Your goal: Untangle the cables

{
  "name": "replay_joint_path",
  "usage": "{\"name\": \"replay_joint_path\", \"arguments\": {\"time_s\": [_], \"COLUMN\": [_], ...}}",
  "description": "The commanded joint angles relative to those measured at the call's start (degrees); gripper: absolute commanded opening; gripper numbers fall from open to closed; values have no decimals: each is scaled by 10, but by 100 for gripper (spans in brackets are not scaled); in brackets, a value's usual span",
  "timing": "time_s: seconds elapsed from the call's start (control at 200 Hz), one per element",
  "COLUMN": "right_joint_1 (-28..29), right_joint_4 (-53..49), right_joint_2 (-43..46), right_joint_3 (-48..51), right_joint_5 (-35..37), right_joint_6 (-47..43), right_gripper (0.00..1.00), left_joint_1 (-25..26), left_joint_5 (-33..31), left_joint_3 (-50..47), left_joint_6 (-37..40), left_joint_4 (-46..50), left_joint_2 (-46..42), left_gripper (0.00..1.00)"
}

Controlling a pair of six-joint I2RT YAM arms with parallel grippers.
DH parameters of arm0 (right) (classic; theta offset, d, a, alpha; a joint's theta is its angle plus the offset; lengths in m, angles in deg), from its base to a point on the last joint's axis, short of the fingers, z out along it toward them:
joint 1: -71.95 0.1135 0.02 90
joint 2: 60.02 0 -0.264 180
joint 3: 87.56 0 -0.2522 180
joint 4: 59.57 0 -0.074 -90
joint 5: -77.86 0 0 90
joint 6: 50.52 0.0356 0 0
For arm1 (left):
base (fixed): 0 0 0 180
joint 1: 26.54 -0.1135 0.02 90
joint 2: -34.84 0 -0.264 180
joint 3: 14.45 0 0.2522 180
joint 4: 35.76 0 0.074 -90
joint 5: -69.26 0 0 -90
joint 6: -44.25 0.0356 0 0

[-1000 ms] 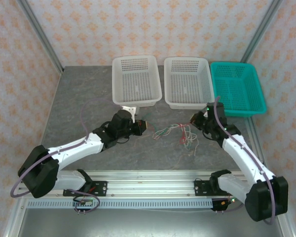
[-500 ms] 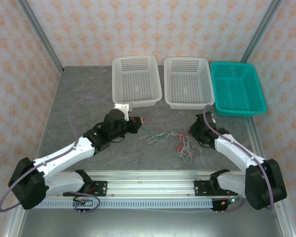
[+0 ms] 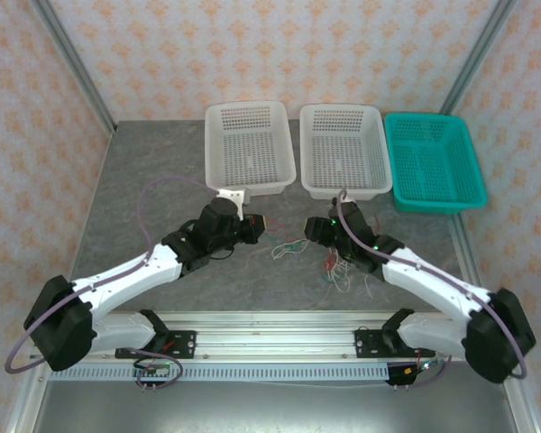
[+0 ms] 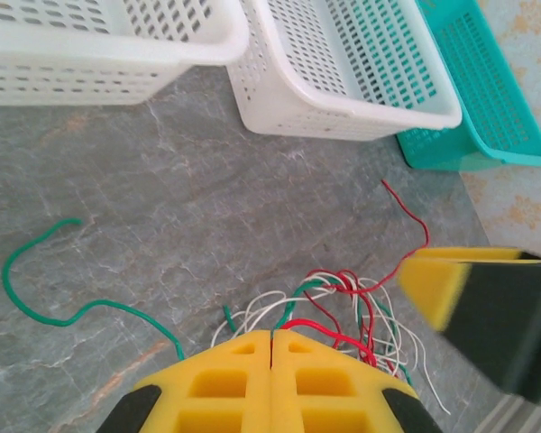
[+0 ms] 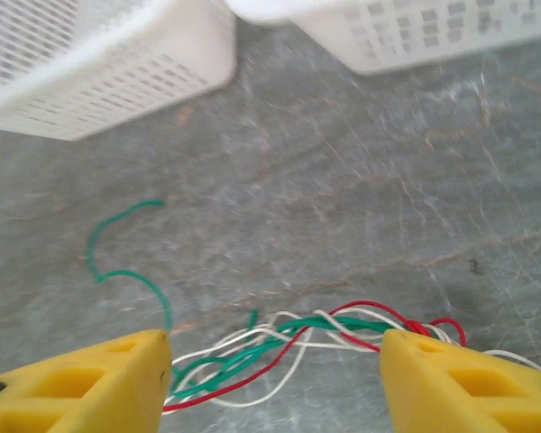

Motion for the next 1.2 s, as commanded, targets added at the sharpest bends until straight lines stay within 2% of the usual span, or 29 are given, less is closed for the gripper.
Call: {"name": "replay_joint_path", "arguments": {"time_s": [0.0, 0.06, 0.12, 0.185, 0.275, 0.49, 0.56, 0.651, 0.731, 0.841, 0.931, 1.001, 1.061, 1.121, 1.196], "right_joint_1": [2, 1, 1, 1, 1, -2, -5, -9, -18, -25, -24, -23, -24, -24, -24], "right_joint_4": [5, 1, 4, 5, 4, -22, -29, -49, -77, -82, -68, -65, -47, -17, 10], "right_joint_2": [-65, -88, -102, -119, -161, -234, -234, -229, -228, -220, -218, -220, -215, -202, -178], "right_joint_3": [-14, -15, -14, -16, -22, -34, -35, -36, -39, -33, -32, -39, -41, -34, -26], "right_joint_5": [51, 102, 114, 93, 51, 76, 79, 95, 117, 107, 73, 40, -8, -66, -96], "right_joint_6": [6, -17, -53, -78, -86, -39, -37, -36, -31, -44, -55, -57, -64, -69, -57], "right_gripper": [63, 63, 64, 68, 69, 45, 43, 44, 55, 58, 47, 24, 12, 4, 0], "left_joint_1": [3, 3, 3, -2, -12, -65, -96, -137, -173, -189, -189, -189, -188, -187, -185], "left_joint_5": [-37, -50, -89, -135, -148, -152, -145, -139, -136, -111, -24, 33, 67, 91, 87], "left_joint_3": [15, 20, 37, 62, 81, 101, 109, 112, 111, 97, 72, 62, 60, 61, 71], "left_joint_6": [-3, -1, -1, -4, 2, -31, -40, -44, -44, -37, -29, -35, -36, -34, -27], "left_joint_4": [33, 49, 92, 154, 187, 237, 256, 271, 284, 260, 186, 147, 123, 103, 108], "left_joint_2": [-23, -29, -34, -37, -40, -50, -61, -85, -108, -129, -124, -106, -92, -84, -80], "left_gripper": [0, 0, 0, 0, 0, 0, 0, 0, 0, 0, 0, 0, 0, 0, 0]}}
